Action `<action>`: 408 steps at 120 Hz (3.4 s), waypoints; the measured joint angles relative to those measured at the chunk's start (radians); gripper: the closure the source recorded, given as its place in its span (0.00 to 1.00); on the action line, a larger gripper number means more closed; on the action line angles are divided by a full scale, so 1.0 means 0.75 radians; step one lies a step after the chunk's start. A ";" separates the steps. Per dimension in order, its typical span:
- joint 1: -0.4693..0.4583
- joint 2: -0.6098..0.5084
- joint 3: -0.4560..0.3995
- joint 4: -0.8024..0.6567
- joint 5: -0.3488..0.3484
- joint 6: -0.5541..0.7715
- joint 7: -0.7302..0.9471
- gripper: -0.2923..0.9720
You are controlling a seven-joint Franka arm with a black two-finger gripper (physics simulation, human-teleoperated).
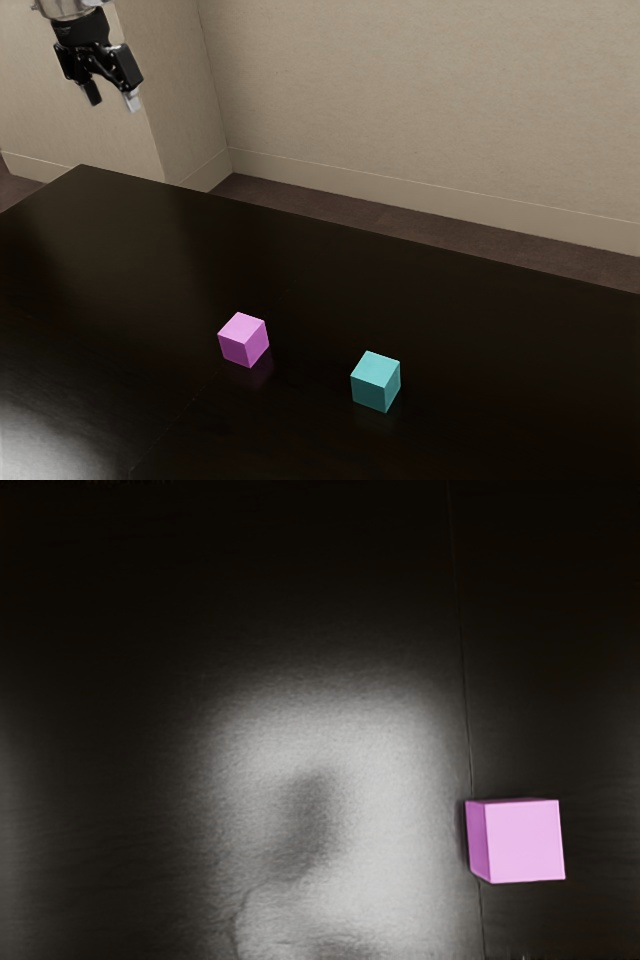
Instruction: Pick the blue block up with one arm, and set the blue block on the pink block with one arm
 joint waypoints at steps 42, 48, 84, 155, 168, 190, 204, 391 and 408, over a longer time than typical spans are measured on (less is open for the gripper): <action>0.036 -0.303 -0.061 0.049 -0.064 -0.038 0.037 0.23; 0.033 -0.314 -0.072 0.049 -0.093 -0.089 0.040 0.23; 0.040 -0.434 -0.364 -0.274 0.073 -0.099 0.131 0.23; -0.291 -0.613 -0.415 -1.171 0.094 0.446 0.077 0.23; -0.341 -0.603 -0.414 -1.206 0.093 0.483 -0.009 0.23; -0.411 -0.509 -0.415 -1.271 0.078 0.556 -0.148 0.23; -0.476 -0.457 -0.415 -1.322 0.034 0.662 -0.246 0.23; -0.544 0.315 -0.432 -0.931 0.125 1.129 -0.835 0.23; -0.544 0.355 -0.432 -0.874 0.131 1.120 -0.852 0.23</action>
